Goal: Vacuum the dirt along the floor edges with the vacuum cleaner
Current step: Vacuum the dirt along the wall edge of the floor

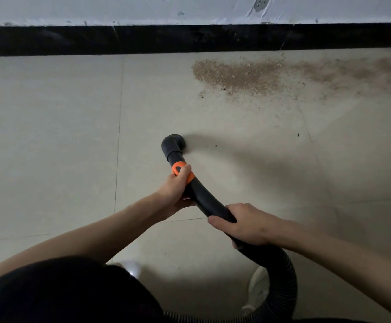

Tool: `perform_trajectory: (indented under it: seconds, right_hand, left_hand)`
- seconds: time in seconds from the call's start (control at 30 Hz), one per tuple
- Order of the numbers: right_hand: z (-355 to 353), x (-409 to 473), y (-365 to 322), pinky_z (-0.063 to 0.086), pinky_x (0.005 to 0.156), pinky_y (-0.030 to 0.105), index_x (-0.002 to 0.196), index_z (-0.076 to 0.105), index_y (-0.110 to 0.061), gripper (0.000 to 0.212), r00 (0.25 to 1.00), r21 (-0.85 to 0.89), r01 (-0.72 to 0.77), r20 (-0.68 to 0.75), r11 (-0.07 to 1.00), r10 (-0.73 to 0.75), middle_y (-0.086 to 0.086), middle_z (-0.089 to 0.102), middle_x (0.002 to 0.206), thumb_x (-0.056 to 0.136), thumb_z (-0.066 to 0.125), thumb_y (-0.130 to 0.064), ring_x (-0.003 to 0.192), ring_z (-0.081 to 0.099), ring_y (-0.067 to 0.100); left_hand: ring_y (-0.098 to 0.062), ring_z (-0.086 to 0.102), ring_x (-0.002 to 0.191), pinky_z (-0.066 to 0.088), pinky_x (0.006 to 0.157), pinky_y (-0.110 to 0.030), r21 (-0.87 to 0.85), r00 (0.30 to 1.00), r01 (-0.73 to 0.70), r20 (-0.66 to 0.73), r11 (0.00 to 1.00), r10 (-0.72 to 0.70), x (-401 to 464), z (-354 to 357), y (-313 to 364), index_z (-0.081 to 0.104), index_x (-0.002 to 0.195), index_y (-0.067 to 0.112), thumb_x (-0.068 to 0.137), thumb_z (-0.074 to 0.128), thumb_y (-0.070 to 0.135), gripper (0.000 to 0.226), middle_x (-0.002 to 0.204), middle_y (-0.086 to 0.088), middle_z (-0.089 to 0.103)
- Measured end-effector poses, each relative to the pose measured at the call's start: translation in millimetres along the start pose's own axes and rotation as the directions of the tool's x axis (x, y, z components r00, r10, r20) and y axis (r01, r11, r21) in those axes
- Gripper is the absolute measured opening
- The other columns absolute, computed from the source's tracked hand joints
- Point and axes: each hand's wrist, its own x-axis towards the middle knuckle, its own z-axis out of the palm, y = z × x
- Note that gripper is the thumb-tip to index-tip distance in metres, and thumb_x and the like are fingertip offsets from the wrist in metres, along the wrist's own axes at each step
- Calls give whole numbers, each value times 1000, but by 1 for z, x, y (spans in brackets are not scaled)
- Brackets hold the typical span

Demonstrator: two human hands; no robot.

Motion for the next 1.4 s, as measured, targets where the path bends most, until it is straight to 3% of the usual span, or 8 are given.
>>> perform_trajectory:
  seconds: [0.17, 0.43, 0.67, 0.97, 1.13, 1.23, 1.33, 1.4]
  right_hand:
    - [0, -19, 18, 58, 76, 38, 82, 51, -21, 46, 995, 101, -49, -85, 994, 58, -2, 66, 64, 89, 45, -67, 63, 67, 15]
    - [7, -53, 37, 54, 68, 30, 80, 50, -19, 50, 983, 163, -101, -133, 982, 123, 1, 69, 61, 89, 43, -67, 56, 65, 10]
    - [11, -57, 31, 56, 74, 36, 80, 50, -21, 48, 988, 154, -113, -91, 982, 128, -2, 66, 64, 89, 43, -67, 59, 64, 12]
    - [-29, 0, 9, 52, 68, 32, 71, 51, -17, 51, 969, 112, -53, -235, 992, 78, -4, 61, 51, 91, 46, -63, 61, 65, 16]
    - [-56, 33, -9, 50, 72, 32, 69, 50, -16, 53, 960, 76, -37, -274, 996, 57, 0, 63, 62, 92, 43, -62, 70, 65, 21]
    - [-69, 46, -14, 50, 75, 32, 71, 52, -17, 49, 955, 155, 9, -293, 988, 37, 2, 66, 71, 93, 48, -60, 74, 64, 20]
    - [-74, 49, -10, 51, 65, 33, 80, 58, -13, 40, 964, 422, 101, -265, 901, 16, 1, 65, 67, 88, 63, -52, 61, 62, 19]
    - [-70, 54, -9, 51, 54, 33, 92, 58, -9, 43, 970, 556, 131, -243, 821, 11, 4, 63, 61, 83, 70, -49, 51, 60, 22]
  left_hand:
    - [-20, 60, 75, 52, 48, -24, 103, 992, 21, 125, 994, -34, 4, 31, 4, 49, 98, 7, 96, 46, 39, 32, 84, -9, 56]
    - [-18, 59, 73, 54, 51, -25, 183, 972, 43, 221, 982, -83, -5, 64, -8, 49, 91, 9, 97, 45, 38, 29, 80, -8, 54]
    - [-18, 57, 75, 52, 51, -27, 131, 993, 38, 102, 991, -52, -8, 61, -23, 50, 100, 10, 95, 47, 38, 29, 83, -6, 53]
    - [-18, 61, 77, 50, 52, -25, 44, 999, -11, 41, 999, 9, 10, 60, 18, 49, 96, 5, 96, 47, 42, 37, 88, -7, 59]
    - [-16, 57, 75, 45, 55, -27, 40, 998, -57, -23, 998, 58, 30, 65, 47, 43, 107, 6, 101, 38, 37, 33, 87, -5, 55]
    - [-16, 57, 77, 45, 59, -26, -12, 995, -93, -44, 996, 93, 45, 64, 66, 41, 116, 4, 102, 36, 36, 36, 92, -5, 54]
    - [-25, 58, 92, 48, 75, -33, -111, 989, -127, -91, 986, 117, 66, 51, 86, 38, 128, -2, 101, 38, 37, 47, 106, -13, 55]
    - [-22, 61, 84, 49, 68, -32, -176, 988, -135, -97, 975, 119, 77, 37, 97, 38, 120, 5, 101, 39, 39, 40, 96, -12, 58]
